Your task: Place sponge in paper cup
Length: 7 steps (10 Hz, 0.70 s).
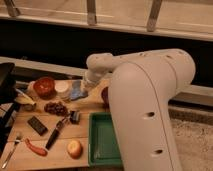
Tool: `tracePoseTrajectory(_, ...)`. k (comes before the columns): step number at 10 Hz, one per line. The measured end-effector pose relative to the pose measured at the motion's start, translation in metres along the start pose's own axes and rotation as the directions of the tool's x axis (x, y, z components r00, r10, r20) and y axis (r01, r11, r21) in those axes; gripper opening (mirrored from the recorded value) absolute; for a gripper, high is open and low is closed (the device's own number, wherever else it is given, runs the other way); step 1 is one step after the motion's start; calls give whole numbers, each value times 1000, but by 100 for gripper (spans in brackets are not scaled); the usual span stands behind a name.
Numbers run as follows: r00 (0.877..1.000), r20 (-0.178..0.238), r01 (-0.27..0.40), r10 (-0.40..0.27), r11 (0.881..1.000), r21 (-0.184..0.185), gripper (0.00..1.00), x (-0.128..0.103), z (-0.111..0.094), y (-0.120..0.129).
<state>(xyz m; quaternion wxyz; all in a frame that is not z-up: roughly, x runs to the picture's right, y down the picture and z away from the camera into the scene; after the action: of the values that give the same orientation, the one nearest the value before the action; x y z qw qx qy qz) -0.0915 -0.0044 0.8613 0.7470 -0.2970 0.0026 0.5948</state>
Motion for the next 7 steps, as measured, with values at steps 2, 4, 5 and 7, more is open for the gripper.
tracePoseTrajectory(2,999,18,27,-28,999,25,0,-20,4,-11)
tracePoseTrajectory(4,997,61,40,-42,998,38,0,-51,-8,-17)
tracePoseTrajectory(5,996,83,37,-40,999,36,0,-60,-14,-17)
tracePoseTrajectory(7,991,131,31,-34,999,26,0,-74,-26,-15)
